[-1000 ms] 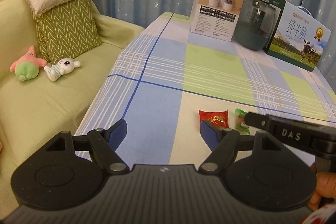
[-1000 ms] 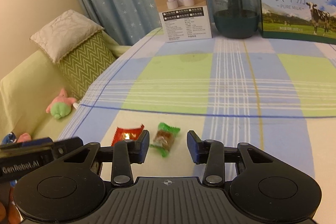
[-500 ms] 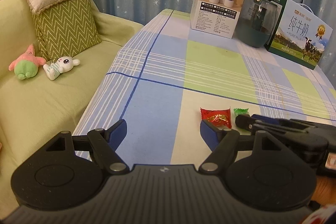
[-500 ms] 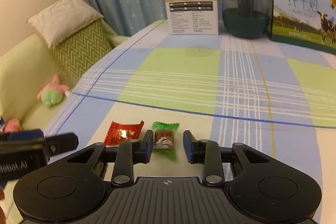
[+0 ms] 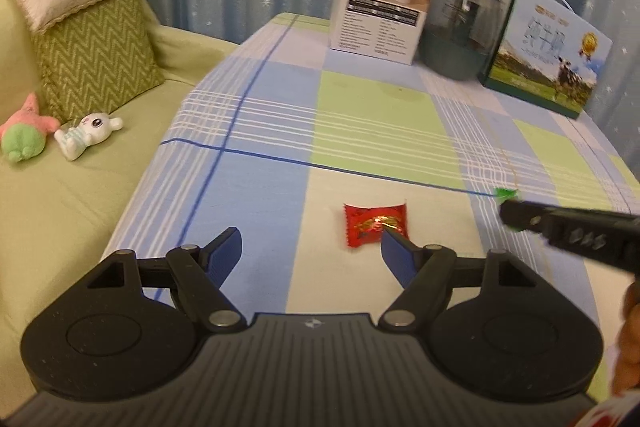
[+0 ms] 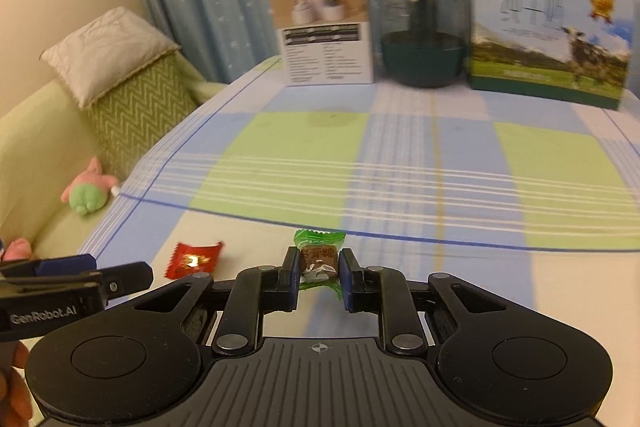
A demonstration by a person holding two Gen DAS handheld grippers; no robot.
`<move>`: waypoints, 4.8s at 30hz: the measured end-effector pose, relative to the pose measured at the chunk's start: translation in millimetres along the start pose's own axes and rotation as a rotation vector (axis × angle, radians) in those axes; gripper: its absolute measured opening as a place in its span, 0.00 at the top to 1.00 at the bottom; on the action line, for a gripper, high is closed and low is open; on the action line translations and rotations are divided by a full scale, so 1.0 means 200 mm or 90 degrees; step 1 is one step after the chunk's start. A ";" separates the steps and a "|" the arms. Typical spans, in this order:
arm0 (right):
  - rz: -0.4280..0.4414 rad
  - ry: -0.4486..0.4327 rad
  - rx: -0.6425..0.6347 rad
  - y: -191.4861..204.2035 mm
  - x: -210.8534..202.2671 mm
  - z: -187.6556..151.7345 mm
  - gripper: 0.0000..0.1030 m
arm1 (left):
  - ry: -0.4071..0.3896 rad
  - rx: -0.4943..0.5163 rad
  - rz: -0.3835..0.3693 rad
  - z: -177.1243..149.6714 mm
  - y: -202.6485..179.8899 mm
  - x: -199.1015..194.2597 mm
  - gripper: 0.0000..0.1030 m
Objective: Organize snacks
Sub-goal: 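Close the left tool on the red wrapped candy, then carry the red candy and green candy over the orange tray with both tools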
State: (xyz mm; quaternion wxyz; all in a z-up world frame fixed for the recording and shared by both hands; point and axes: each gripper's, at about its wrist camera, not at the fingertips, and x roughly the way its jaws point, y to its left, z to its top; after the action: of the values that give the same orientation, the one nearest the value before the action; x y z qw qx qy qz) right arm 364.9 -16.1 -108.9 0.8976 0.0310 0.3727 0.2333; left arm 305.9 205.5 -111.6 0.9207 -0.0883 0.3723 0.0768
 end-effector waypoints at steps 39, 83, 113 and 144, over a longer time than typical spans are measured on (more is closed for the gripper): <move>-0.006 0.003 0.033 -0.14 -0.05 -0.01 0.80 | 0.027 0.071 -0.044 0.08 -0.17 0.22 0.82; -0.094 -0.089 0.067 -0.15 -1.50 -0.45 0.80 | -0.082 0.054 -0.120 -0.35 -0.73 -1.20 0.82; -0.238 -0.112 0.180 -0.83 -2.04 -0.61 0.80 | -0.032 0.186 -0.287 -0.42 -1.62 -1.19 0.82; -0.230 -0.072 0.187 -1.13 -1.74 -0.48 0.80 | 0.048 0.219 -0.313 -0.38 -1.92 -0.72 0.82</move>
State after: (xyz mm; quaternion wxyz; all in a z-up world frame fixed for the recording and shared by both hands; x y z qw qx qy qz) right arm 175.7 -381.8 -1.8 0.9302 0.1068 0.3510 0.0102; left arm 232.5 -195.0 -23.9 0.8986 -0.0213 0.3814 -0.2161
